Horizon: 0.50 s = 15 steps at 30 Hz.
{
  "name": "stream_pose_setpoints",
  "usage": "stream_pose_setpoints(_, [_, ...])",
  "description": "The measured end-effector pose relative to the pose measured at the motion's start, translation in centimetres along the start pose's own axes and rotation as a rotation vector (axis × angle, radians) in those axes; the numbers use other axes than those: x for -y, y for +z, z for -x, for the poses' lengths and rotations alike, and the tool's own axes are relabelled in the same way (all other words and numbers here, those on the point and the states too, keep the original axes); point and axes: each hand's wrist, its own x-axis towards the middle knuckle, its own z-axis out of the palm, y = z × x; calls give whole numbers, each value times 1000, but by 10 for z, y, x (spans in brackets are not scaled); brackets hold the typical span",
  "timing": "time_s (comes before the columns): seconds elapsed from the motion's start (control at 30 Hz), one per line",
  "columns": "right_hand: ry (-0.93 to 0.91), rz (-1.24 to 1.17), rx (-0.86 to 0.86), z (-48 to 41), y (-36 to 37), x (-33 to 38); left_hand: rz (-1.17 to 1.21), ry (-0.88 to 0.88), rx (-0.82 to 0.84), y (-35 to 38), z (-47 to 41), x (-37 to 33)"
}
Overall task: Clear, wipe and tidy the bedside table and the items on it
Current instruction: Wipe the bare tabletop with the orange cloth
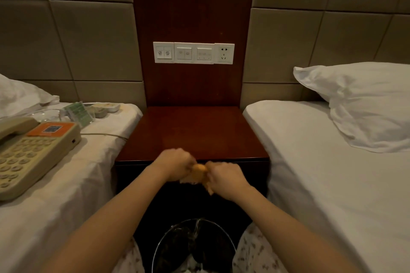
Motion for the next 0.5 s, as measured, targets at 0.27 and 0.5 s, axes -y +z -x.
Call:
stream_pose_setpoints(0.27, [59,-3,-254,-37,6,-3,20,-101,-255,7,-21,5])
stream_pose_setpoints(0.5, [34,-27,-322,-42,16,0,145,-124,-186,7,-32,15])
